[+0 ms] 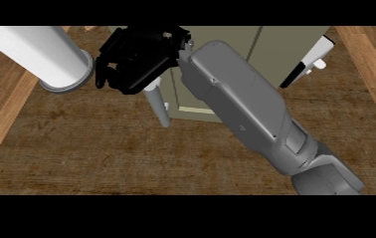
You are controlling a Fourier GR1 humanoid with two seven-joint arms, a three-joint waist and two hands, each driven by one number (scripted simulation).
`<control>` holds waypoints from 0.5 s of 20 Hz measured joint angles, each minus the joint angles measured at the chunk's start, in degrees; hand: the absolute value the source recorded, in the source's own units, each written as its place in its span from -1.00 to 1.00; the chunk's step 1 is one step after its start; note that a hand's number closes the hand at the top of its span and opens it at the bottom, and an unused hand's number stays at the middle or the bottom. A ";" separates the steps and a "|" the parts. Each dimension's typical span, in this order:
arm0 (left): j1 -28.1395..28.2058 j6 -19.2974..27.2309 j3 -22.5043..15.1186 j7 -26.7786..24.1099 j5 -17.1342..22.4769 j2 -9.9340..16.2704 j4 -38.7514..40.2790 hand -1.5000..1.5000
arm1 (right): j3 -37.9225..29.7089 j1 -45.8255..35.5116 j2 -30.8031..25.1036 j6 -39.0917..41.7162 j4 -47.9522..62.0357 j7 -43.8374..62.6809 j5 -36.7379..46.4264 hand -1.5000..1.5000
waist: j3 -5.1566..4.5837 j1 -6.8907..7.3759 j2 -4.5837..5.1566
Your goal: Pick up the wine, place it into the cabinet and close the cabinet
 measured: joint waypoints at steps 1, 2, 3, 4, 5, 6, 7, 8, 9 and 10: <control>-0.31 0.17 0.30 0.43 0.21 0.04 -0.37 -1.00 | -0.37 -0.15 -0.02 0.61 0.66 -0.34 -0.01 1.00 | -0.04 0.07 -0.06; -0.26 -0.07 0.52 0.48 0.02 -0.27 -0.27 -1.00 | -0.51 0.09 -0.16 0.96 0.87 -1.23 0.50 1.00 | -0.12 0.17 -0.21; -0.61 -0.09 0.59 0.73 0.02 -0.45 -0.27 -1.00 | -0.58 0.08 -0.10 0.95 1.11 -1.91 1.01 1.00 | -0.14 0.17 -0.25; -0.58 -0.19 0.68 0.88 -0.15 -0.68 -0.13 -1.00 | -0.57 0.31 -0.15 0.91 1.13 -2.78 1.68 1.00 | -0.18 0.29 -0.38; -0.67 -0.02 0.86 1.14 -0.02 -0.74 -0.26 -1.00 | -0.57 0.54 -0.16 0.73 1.04 -3.57 2.26 1.00 | -0.24 0.34 -0.44; -0.73 0.10 0.78 1.25 -0.31 -0.98 -0.31 -1.00 | -0.47 0.71 -0.25 0.63 0.88 -4.26 2.84 1.00 | -0.34 0.37 -0.47; -0.79 0.16 0.79 1.34 -0.45 -1.15 -0.62 -1.00 | -0.49 0.90 -0.35 0.62 0.73 -4.69 3.06 1.00 | -0.44 0.46 -0.48; -0.79 0.20 0.64 1.43 -0.69 -1.41 -0.81 -1.00 | -0.44 1.20 -0.45 0.64 0.43 -5.48 3.47 1.00 | -0.60 0.47 -0.50; -0.78 0.21 0.70 1.45 -0.95 -1.56 -0.90 -1.00 | -0.51 1.45 -0.54 0.61 0.22 -5.91 3.57 1.00 | -0.72 0.55 -0.51; -0.87 0.27 0.65 1.56 -1.26 -1.66 -1.12 -1.00 | -0.52 1.64 -0.51 0.33 0.02 -6.40 3.82 1.00 | -0.80 0.51 -0.52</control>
